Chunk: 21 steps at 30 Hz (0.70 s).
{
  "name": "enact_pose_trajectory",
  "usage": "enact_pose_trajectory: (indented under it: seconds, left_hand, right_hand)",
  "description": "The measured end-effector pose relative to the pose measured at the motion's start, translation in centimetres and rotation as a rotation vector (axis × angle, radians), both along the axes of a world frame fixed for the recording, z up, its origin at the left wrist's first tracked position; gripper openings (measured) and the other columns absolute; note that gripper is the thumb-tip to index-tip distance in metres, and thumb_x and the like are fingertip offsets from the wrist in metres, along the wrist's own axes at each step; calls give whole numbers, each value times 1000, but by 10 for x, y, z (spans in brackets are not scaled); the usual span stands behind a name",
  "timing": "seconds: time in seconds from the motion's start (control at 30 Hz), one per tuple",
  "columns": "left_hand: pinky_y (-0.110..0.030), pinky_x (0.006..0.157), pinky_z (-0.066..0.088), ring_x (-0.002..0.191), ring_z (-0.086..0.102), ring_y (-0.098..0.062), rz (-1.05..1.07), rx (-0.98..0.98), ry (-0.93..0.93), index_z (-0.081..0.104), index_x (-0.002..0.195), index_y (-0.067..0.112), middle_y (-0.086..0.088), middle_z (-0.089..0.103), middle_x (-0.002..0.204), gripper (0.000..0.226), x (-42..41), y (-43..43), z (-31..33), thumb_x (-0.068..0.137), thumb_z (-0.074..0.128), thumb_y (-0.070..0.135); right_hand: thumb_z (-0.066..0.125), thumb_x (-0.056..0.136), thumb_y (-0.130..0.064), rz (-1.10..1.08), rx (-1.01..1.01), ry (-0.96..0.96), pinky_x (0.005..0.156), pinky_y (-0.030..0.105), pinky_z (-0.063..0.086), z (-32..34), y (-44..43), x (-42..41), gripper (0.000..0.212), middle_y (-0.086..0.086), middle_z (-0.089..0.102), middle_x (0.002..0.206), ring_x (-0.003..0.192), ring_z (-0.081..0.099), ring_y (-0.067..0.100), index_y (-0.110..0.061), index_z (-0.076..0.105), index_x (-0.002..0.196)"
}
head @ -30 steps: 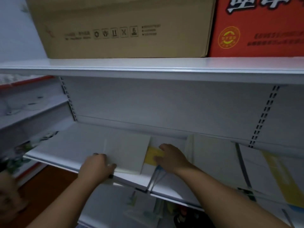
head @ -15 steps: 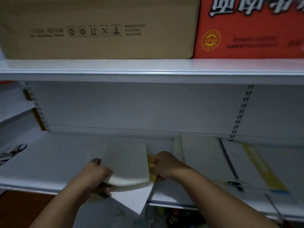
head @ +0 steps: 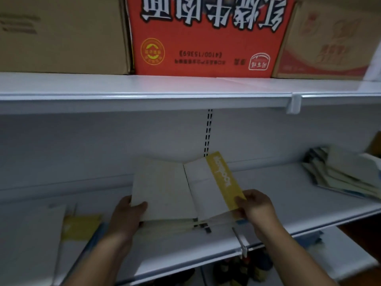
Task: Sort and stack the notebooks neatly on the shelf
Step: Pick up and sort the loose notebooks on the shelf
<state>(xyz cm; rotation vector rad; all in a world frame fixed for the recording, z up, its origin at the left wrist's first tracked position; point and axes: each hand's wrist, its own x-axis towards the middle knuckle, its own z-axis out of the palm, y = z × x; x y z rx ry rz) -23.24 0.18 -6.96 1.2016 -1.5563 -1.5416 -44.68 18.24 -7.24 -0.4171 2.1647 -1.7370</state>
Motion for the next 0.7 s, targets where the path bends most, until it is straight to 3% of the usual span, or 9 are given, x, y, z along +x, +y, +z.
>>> enact_pose_trajectory:
  seconds: [0.07, 0.17, 0.27, 0.33, 0.43, 0.5, 0.63, 0.7]
  left_hand:
    - [-35, 74, 47, 86, 54, -26, 60, -130, -170, 51, 117, 1, -16, 58, 105, 31, -17, 5, -7, 86, 56, 6]
    - [-33, 72, 47, 85, 60, -33, 135, -338, -432, 58, 106, -2, -20, 65, 97, 28, -24, 9, -22, 80, 61, 10]
    - [-42, 94, 47, 110, 56, -38, 162, -321, -491, 50, 125, 2, -22, 61, 120, 51, -22, 12, -31, 79, 67, 16]
    - [-42, 102, 41, 119, 50, -36, 155, -319, -512, 42, 134, 6, -19, 55, 130, 58, -23, 16, -30, 81, 65, 18]
    - [-40, 107, 38, 126, 46, -32, 132, -310, -510, 42, 135, 8, -16, 50, 137, 55, -19, 19, -26, 85, 61, 23]
    - [-36, 107, 37, 126, 46, -29, 166, -302, -475, 46, 132, 10, -14, 49, 137, 51, -8, 18, -20, 86, 60, 23]
    - [-21, 89, 42, 111, 58, -26, 247, -396, -549, 63, 115, 10, -12, 63, 122, 40, 52, 8, -4, 80, 60, 29]
    - [-25, 87, 48, 104, 62, -30, 340, -439, -587, 67, 107, 9, -14, 67, 114, 50, 91, -3, 0, 68, 54, 36]
  right_hand:
    - [60, 83, -6, 12, 120, 70, 56, 37, 56, -10, 3, -19, 3, 12, 66, 71, 52, 64, 23, -4, 60, 81]
    - [62, 80, -17, 68, 398, 269, 51, 23, 39, -21, 6, -34, 5, 4, 62, 80, 61, 53, 11, -15, 58, 81]
    - [65, 70, -24, 169, 541, 315, 65, 26, 44, -31, 7, -42, 26, 7, 63, 103, 85, 60, 23, -20, 66, 95]
    - [66, 66, -27, 186, 594, 342, 79, 31, 49, -31, 6, -42, 36, 7, 61, 115, 102, 59, 29, -24, 68, 102]
    - [72, 71, -19, 229, 451, 434, 96, 38, 46, -15, -7, -23, 34, 12, 57, 125, 112, 53, 34, -18, 67, 105]
    - [72, 76, -15, 343, 326, 489, 97, 35, 43, -3, -25, -1, 30, 11, 56, 122, 114, 51, 32, -14, 66, 105]
    - [65, 82, -21, 633, 220, 492, 93, 30, 45, 11, -74, 65, 22, -4, 52, 109, 104, 54, 19, -24, 61, 103]
    - [64, 83, -23, 750, 182, 498, 96, 27, 43, 8, -100, 101, 24, -7, 55, 109, 107, 54, 15, -24, 62, 107]
